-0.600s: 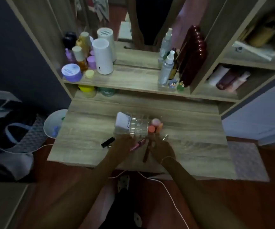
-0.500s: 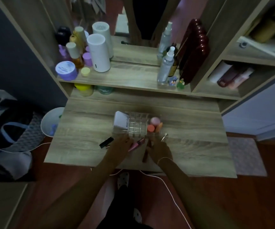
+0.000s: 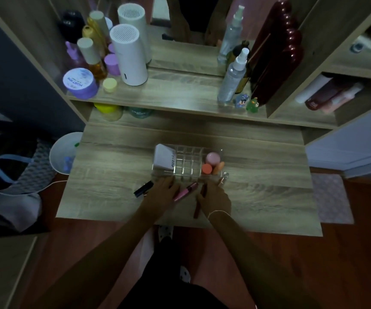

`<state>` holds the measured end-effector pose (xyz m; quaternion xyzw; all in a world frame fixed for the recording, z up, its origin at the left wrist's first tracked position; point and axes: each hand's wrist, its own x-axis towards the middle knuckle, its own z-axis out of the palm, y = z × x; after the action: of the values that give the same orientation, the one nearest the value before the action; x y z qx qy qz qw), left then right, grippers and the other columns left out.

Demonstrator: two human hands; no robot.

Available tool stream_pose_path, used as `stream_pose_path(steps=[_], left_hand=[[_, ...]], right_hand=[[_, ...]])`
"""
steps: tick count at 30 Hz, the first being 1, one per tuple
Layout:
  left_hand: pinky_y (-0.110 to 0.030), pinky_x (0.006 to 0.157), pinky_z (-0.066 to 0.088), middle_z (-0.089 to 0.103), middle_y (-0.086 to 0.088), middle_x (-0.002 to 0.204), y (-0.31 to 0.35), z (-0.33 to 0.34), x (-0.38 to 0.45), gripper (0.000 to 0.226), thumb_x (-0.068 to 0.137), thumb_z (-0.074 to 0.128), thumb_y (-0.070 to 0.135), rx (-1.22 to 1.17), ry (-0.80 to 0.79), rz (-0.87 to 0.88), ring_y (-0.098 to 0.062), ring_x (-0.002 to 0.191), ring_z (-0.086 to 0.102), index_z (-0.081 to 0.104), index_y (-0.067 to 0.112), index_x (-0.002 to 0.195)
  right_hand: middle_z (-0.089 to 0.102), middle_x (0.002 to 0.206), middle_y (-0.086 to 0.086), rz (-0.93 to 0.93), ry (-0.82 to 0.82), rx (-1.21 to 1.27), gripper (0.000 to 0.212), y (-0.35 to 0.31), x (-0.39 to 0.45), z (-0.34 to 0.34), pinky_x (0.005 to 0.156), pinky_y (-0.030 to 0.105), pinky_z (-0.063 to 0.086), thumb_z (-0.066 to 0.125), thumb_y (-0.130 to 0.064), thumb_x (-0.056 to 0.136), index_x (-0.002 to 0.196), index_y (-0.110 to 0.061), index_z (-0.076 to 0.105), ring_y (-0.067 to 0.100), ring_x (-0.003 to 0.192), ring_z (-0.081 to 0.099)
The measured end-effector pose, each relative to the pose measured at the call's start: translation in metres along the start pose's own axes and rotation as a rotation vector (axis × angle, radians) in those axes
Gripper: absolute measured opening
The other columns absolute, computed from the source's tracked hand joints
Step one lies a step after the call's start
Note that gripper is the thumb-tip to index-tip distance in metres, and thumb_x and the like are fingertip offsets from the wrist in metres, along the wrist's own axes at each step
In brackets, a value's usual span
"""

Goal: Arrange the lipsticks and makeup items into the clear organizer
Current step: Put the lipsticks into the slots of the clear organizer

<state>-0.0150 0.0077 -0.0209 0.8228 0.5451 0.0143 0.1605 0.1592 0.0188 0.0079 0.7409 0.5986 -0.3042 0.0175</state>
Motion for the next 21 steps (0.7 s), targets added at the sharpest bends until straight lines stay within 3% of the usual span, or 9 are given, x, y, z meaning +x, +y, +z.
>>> stream_pose_path(steps=[6, 10, 13, 18, 21], left_hand=[[-0.040, 0.084, 0.051, 0.061, -0.019, 0.116, -0.003, -0.001, 0.004, 0.034, 0.084, 0.067, 0.014, -0.077, 0.039, 0.031, -0.031, 0.102, 0.058, 0.059, 0.006, 0.115], [-0.036, 0.064, 0.057, 0.068, -0.020, 0.094, 0.001, -0.018, 0.007, 0.050, 0.061, 0.085, 0.008, -0.120, 0.101, 0.073, -0.029, 0.078, 0.066, 0.064, 0.003, 0.105], [-0.043, 0.069, 0.058, 0.063, -0.025, 0.102, 0.003, -0.035, 0.013, 0.044, 0.070, 0.079, 0.005, -0.286, 0.196, 0.031, -0.032, 0.084, 0.063, 0.061, 0.004, 0.111], [-0.027, 0.068, 0.049, 0.060, -0.022, 0.105, -0.003, -0.064, 0.030, 0.031, 0.082, 0.067, -0.002, -0.426, 0.406, -0.006, -0.025, 0.085, 0.060, 0.059, 0.002, 0.112], [-0.025, 0.080, 0.048, 0.058, -0.018, 0.111, -0.009, -0.080, 0.044, 0.027, 0.091, 0.058, 0.004, -0.577, 0.523, -0.090, -0.019, 0.093, 0.056, 0.057, 0.004, 0.117]], right_hand=[[0.063, 0.109, 0.016, 0.025, -0.017, 0.037, 0.037, -0.004, 0.001, -0.006, 0.081, 0.042, 0.052, 0.061, -0.034, 0.084, 0.115, -0.019, 0.048, 0.036, 0.096, 0.063], [0.063, 0.110, 0.018, 0.016, -0.001, 0.111, 0.044, -0.006, 0.001, -0.012, 0.081, 0.040, 0.049, 0.064, -0.031, 0.081, 0.119, -0.019, 0.046, 0.037, 0.098, 0.062], [0.068, 0.108, 0.015, -0.016, 0.036, 0.223, 0.052, -0.012, 0.002, -0.020, 0.084, 0.041, 0.052, 0.065, -0.027, 0.081, 0.128, -0.022, 0.044, 0.036, 0.097, 0.064], [0.068, 0.086, 0.005, -0.136, 0.213, 0.341, 0.022, -0.039, 0.010, -0.040, 0.062, 0.012, 0.043, 0.066, -0.015, 0.081, 0.102, -0.017, 0.063, 0.024, 0.082, 0.069], [0.071, 0.092, 0.006, -0.192, 0.288, 0.416, 0.009, -0.057, 0.019, -0.054, 0.075, 0.028, 0.055, 0.068, -0.016, 0.081, 0.090, -0.017, 0.069, 0.017, 0.079, 0.067]])
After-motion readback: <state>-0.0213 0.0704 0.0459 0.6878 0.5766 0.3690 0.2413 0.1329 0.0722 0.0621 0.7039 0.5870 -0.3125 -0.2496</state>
